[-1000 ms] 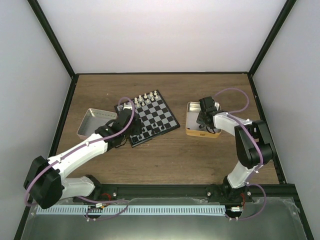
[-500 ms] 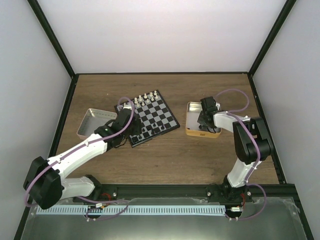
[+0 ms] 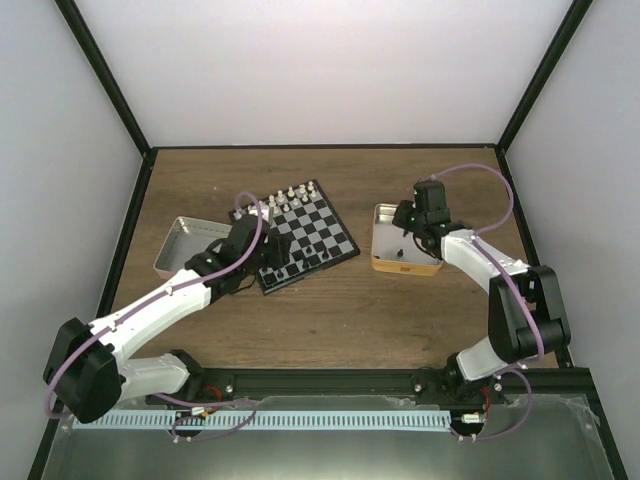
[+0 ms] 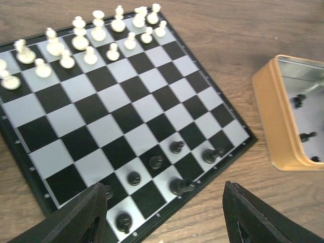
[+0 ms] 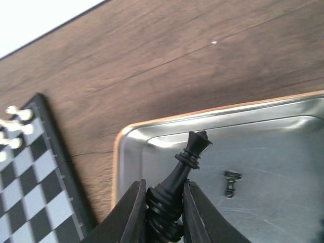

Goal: Set up the chess pieces on the board
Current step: Pick up the chess piece from the storage box, then place the chess piece on the chessboard.

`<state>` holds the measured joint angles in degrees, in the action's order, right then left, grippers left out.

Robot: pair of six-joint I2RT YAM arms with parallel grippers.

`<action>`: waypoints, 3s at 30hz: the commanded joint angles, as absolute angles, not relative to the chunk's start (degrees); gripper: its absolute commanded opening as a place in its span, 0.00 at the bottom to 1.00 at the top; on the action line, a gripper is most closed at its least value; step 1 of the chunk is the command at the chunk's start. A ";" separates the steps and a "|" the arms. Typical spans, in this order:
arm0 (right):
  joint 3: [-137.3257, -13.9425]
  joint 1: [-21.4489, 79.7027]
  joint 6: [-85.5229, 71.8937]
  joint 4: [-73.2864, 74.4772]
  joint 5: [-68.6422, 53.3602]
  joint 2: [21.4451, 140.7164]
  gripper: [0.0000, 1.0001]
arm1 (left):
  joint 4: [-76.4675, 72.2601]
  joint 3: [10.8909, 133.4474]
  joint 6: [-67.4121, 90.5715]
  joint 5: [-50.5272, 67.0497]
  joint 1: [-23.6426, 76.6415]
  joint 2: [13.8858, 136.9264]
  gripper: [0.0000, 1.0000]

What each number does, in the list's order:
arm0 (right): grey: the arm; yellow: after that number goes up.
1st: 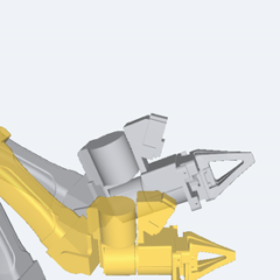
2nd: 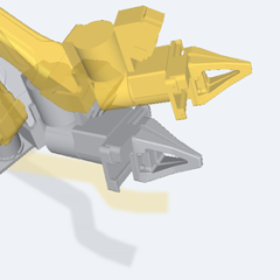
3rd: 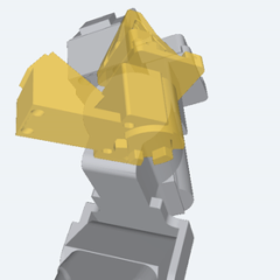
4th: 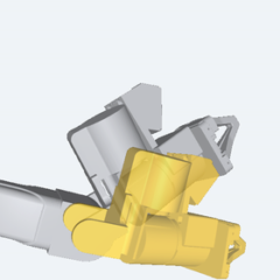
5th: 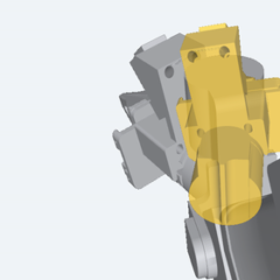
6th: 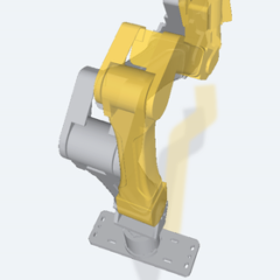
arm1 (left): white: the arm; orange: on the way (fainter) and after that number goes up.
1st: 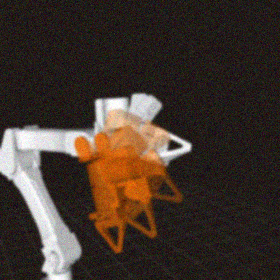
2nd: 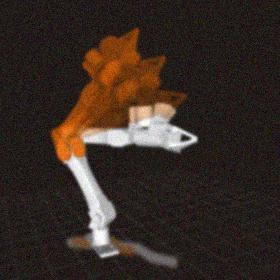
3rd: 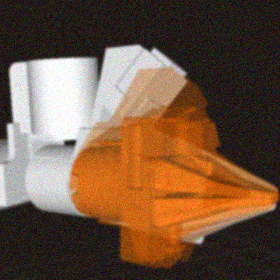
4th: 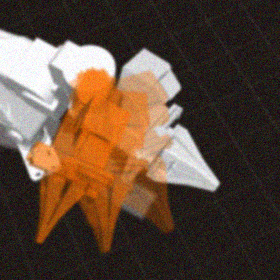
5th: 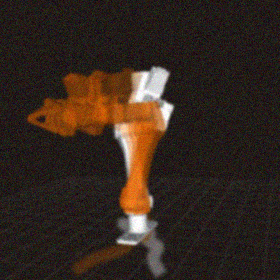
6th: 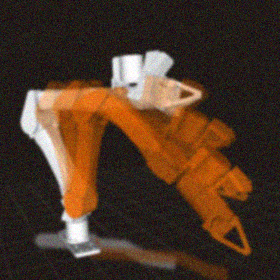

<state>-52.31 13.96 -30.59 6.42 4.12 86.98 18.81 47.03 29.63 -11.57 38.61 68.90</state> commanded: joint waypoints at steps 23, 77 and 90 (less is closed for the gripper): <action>-33.05 16.25 -81.01 -11.44 -24.61 72.77 0.13 | -13.45 53.78 26.15 14.30 44.31 87.81 0.64; -34.29 13.46 -66.73 0.80 -8.80 66.79 0.58 | -1.06 71.05 16.74 14.87 47.46 105.05 0.04; -38.02 13.43 -55.96 2.37 -6.00 67.42 0.62 | 37.74 71.94 11.28 1.56 44.50 96.07 0.04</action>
<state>-36.03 13.72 -59.27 1.23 -8.71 67.77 23.33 70.91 13.08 6.37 46.15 99.72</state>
